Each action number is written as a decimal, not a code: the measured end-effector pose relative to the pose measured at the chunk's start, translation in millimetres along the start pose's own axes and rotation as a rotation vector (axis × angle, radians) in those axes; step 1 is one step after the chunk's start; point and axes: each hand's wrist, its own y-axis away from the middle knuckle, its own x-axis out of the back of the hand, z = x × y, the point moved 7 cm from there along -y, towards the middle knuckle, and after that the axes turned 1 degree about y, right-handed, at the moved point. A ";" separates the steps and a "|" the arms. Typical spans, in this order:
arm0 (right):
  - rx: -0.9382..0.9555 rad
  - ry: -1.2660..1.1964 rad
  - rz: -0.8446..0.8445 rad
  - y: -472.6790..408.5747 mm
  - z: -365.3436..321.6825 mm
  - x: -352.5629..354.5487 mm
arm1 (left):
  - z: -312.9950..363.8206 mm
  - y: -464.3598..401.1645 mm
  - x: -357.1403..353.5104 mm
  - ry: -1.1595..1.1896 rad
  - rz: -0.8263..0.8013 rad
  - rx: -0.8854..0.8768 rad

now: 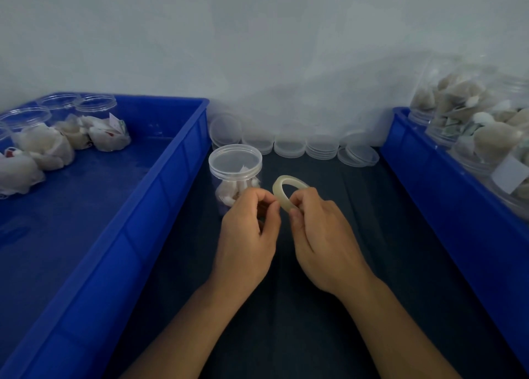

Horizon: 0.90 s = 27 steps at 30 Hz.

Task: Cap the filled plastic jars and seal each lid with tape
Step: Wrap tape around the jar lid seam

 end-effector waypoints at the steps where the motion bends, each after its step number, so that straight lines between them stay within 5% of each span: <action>1: 0.004 0.002 0.002 -0.2 -0.6 -0.1 | -1.2 -0.1 -0.3 0.013 -0.004 0.014; 14: 0.028 0.004 0.002 -0.4 -2.9 1.5 | 8.5 -1.7 8.0 -0.133 0.064 -0.139; 27: -0.006 0.081 0.053 -1.2 -3.3 1.8 | 5.0 -0.9 3.4 -0.164 0.016 -0.098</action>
